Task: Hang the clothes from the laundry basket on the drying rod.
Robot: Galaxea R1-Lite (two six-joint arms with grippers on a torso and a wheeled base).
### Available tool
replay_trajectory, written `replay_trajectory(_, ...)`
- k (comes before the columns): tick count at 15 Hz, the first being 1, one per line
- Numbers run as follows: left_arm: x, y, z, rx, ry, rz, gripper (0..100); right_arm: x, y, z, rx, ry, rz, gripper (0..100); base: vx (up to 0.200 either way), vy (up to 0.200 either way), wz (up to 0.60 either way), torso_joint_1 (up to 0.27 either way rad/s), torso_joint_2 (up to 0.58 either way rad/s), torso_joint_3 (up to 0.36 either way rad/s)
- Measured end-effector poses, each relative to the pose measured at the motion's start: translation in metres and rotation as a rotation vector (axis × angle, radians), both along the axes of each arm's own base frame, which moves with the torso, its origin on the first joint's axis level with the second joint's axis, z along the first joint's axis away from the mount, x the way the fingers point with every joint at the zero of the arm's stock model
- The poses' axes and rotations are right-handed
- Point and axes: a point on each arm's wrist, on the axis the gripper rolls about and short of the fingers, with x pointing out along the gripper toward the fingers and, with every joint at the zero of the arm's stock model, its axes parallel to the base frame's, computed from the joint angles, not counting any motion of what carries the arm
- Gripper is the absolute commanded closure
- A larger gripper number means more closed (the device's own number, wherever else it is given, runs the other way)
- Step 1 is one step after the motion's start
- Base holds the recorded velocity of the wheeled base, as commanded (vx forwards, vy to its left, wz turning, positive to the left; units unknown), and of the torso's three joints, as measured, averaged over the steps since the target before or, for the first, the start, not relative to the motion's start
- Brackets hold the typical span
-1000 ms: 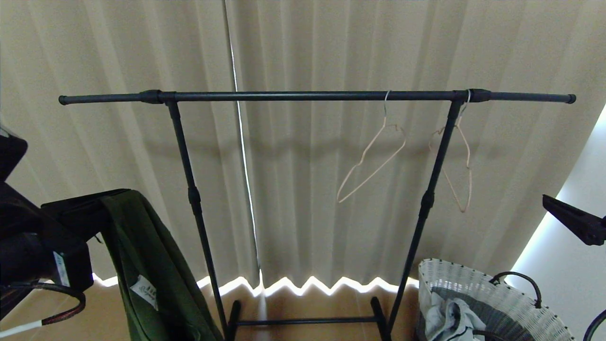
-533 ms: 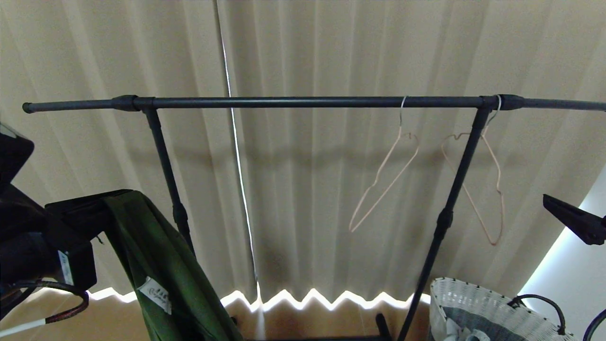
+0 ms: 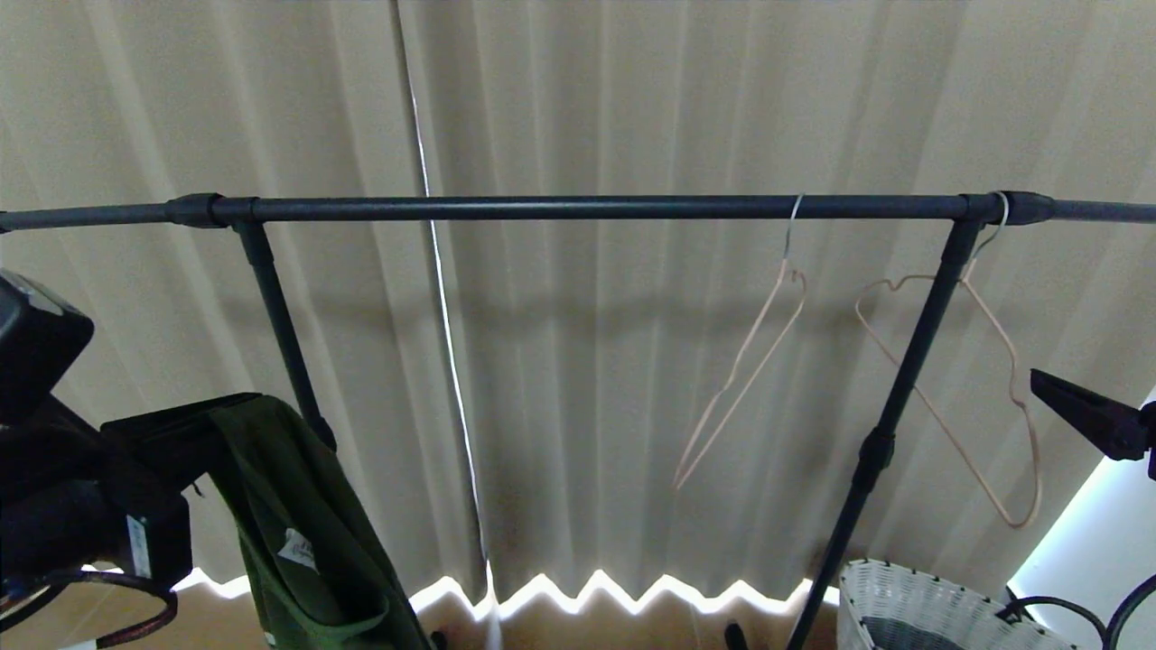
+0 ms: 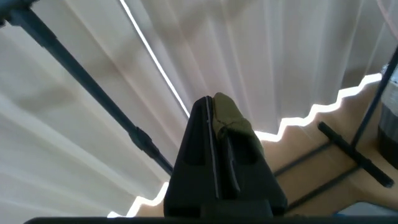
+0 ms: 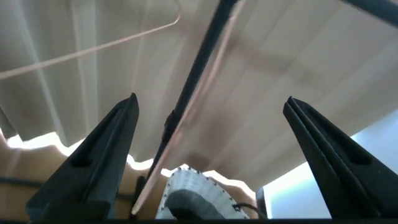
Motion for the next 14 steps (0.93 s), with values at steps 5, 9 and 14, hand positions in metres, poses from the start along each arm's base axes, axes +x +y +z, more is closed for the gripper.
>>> replay_trajectory(5, -0.001, 0.002, -0.007, -0.001, -0.008, 0.008, 100, 0.041, -0.008, -0.014, 0.184, 0.123, -0.136, 0, 0.000, 0.000, 0.00, 0.000, 0.00, 0.000)
replay_trajectory(9, 0.000, 0.005, -0.011, 0.002, -0.007, 0.032, 100, 0.075, -0.010, -0.026, 0.237, 0.211, -0.204, 0, 0.000, 0.000, 0.00, 0.000, 0.00, 0.000)
replay_trajectory(14, 0.003, 0.004, -0.013, 0.022, 0.001, 0.032, 100, 0.100, -0.009, -0.038, 0.248, 0.280, -0.260, 0, 0.000, 0.000, 0.00, 0.000, 0.00, 0.000)
